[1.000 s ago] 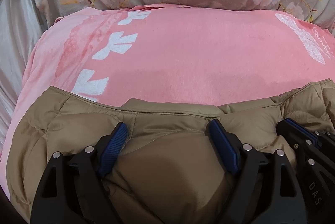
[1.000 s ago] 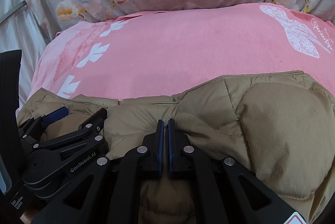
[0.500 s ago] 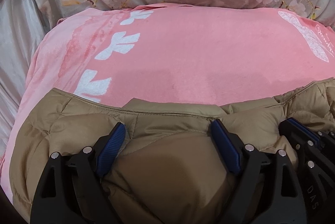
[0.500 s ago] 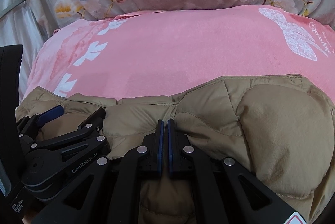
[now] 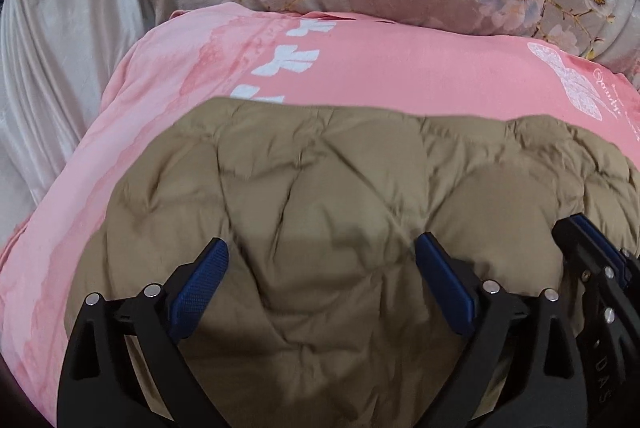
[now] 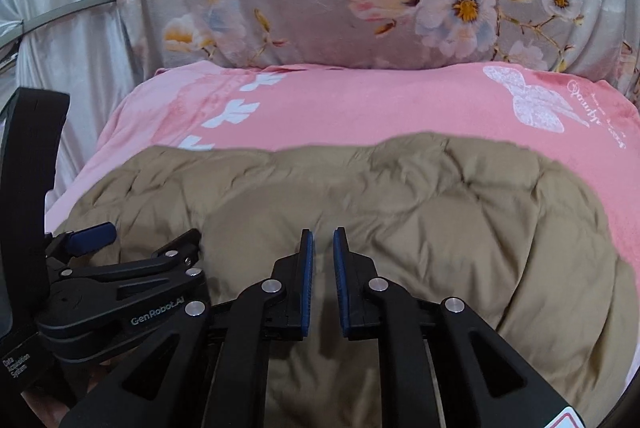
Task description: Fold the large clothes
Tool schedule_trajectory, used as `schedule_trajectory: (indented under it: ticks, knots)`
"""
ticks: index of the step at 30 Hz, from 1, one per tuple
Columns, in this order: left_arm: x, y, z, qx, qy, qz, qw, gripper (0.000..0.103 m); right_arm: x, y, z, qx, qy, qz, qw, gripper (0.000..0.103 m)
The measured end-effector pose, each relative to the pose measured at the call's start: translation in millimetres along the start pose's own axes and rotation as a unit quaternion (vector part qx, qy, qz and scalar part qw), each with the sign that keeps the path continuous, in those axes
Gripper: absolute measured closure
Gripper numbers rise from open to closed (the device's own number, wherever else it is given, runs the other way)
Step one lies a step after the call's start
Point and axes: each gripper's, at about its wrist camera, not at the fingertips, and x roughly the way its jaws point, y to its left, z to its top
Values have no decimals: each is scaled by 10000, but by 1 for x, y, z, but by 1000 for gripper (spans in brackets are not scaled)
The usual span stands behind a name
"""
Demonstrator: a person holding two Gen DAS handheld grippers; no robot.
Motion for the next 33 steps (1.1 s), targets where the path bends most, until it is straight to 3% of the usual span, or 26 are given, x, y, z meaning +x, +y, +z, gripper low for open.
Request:
schedule_trajectory:
  ticks: [6,16,33]
  knots:
    - [3,-5,-15,69,-263,176,9995,6,8,-6,-9,166,203,55,9996,91]
    - [6,-9,-19,125,-306,314,9990,5,12,19,-10,-436,294,-661,9964,90]
    - [6,-10,-20,151,-301,344,9988,5,13,16,-10,-461,314,-679,9961,90]
